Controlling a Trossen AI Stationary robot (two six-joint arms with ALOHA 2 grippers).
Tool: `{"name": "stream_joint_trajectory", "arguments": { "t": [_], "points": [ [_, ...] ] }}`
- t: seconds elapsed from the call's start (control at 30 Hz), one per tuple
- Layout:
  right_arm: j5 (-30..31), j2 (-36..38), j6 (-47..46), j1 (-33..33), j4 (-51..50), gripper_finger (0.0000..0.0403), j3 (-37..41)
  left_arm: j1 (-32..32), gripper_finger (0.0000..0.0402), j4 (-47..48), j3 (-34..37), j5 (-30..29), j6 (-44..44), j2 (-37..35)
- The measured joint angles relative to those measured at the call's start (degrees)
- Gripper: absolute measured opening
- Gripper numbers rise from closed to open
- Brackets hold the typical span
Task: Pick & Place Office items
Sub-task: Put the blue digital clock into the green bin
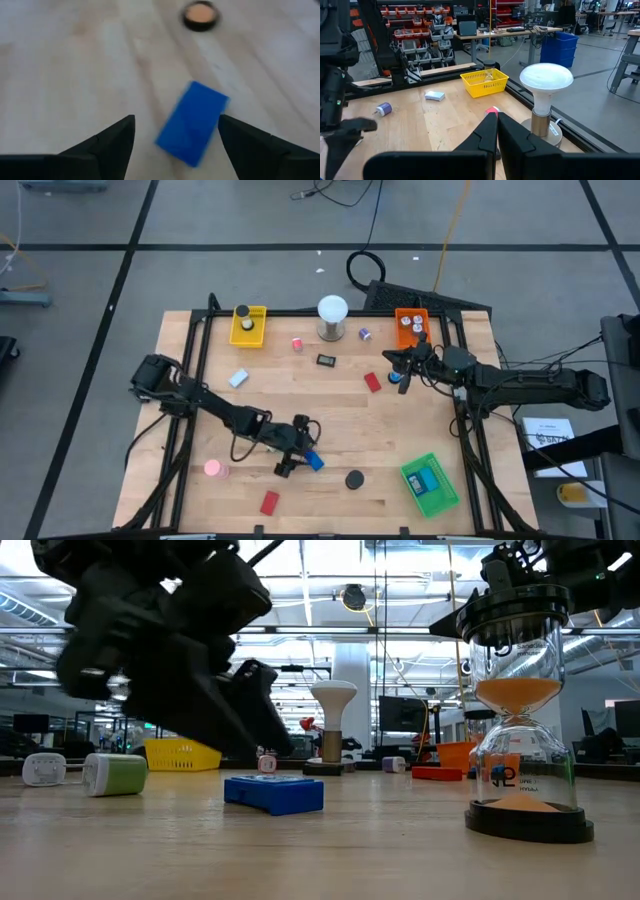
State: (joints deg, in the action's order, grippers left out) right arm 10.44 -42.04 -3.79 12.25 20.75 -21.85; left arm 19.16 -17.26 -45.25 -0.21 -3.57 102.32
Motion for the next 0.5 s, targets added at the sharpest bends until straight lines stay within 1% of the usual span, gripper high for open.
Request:
{"name": "stream_joint_trajectory", "arguments": {
  "t": [0.1,0.3,0.4,0.5],
  "points": [
    [-0.02,-0.02,0.00,0.00,0.02,0.0006,0.00,0.24,0.0292,-0.22,-0.45,1.35,-0.26,1.60],
    [0.00,-0.11,0.00,0.02,-0.02,0.0006,0.00,0.38,0.0278,-1.95,-0.45,0.03,-0.88,4.81],
    [-0.01,-0.11,0.00,0.02,0.04,0.0006,0.00,0.37,0.0260,-2.73,-0.50,0.24,-0.98,5.53],
    [-0.03,-0.13,0.00,0.02,0.01,0.0006,0.00,0.42,0.0226,-3.00,-0.50,0.44,-0.98,5.67]
  ]
}}
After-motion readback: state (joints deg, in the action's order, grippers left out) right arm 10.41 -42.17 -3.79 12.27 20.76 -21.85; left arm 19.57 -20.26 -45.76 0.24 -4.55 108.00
